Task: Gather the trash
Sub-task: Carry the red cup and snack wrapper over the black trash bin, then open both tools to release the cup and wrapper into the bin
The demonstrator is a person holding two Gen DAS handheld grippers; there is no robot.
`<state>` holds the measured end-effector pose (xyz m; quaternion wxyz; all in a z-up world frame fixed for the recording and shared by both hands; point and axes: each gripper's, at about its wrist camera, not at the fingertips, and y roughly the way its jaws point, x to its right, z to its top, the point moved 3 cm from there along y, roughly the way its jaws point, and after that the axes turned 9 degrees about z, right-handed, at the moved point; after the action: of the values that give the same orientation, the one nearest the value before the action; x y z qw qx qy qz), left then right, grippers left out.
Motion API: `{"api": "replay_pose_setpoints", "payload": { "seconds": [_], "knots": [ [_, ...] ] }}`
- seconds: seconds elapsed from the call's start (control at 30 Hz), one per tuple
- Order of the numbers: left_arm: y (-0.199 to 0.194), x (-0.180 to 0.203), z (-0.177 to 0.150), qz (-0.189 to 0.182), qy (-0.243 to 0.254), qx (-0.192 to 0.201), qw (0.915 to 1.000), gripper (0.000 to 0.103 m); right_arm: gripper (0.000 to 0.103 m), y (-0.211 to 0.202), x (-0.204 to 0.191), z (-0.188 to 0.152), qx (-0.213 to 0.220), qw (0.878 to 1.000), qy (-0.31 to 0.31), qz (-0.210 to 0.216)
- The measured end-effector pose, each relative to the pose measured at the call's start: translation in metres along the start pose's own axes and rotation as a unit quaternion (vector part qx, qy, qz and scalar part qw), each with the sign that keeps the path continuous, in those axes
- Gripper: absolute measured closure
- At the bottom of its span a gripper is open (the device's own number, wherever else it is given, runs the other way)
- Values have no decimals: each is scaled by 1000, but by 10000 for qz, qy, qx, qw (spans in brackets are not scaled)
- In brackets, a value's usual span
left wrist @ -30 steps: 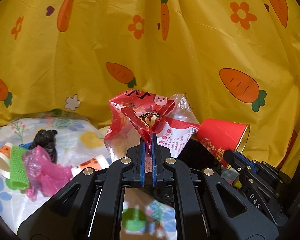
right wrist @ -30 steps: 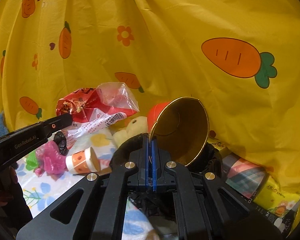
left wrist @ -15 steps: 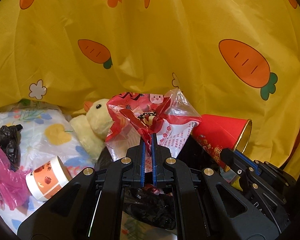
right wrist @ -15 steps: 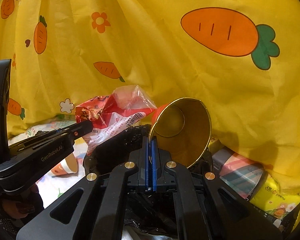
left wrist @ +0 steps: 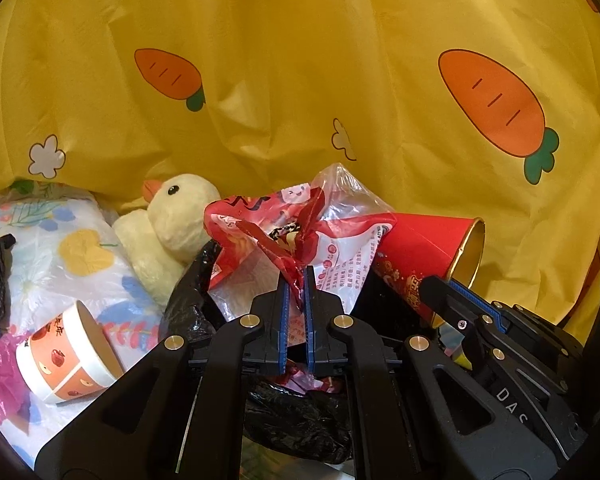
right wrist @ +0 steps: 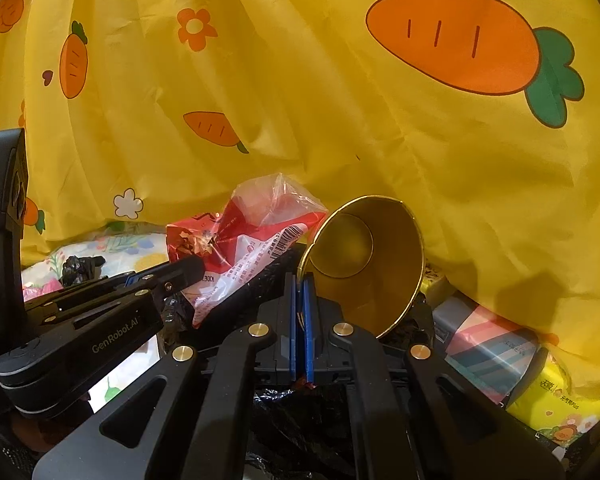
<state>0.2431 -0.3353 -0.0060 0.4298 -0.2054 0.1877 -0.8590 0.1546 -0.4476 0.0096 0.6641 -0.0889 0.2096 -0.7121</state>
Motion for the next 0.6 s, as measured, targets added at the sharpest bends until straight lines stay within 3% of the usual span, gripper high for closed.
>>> {"api": "replay_pose_setpoints", "payload": {
  "seconds": [0.03,0.07,0.1,0.17,0.2,0.23,0.3,0.37,0.47,0.6],
  "knots": [
    [1,-2,-1,-71,-23,-49,10000,93,99,1,0,0,-2,10000,5,24],
    [1,-3,-1,-71,-42,-60,9999,84,99,2,0,1,-5,10000,-2,47],
    [0,-5,-2,-41,-47,-41,10000,64,99,3,1,1,-6,10000,-8,62],
    [-5,-11,-2,9,-106,79,9999,36,98,3,1,2,23,10000,-18,79],
    [-9,-13,-2,0,-163,140,9998,29,98,3,2,3,40,10000,-12,87],
    [-11,-16,-1,19,-214,168,9996,27,98,3,2,4,58,9999,8,81],
    [-17,-23,0,185,-288,192,9992,18,85,1,2,4,101,9999,56,83],
    [-25,-29,2,364,-344,286,9983,14,58,-3,0,5,216,9997,64,92],
    [-41,-37,2,625,-402,476,9961,6,51,-9,-4,7,298,9995,51,75],
    [-61,-51,-2,1012,-528,602,9916,6,38,-17,-11,8,409,9992,16,50]
  ]
}}
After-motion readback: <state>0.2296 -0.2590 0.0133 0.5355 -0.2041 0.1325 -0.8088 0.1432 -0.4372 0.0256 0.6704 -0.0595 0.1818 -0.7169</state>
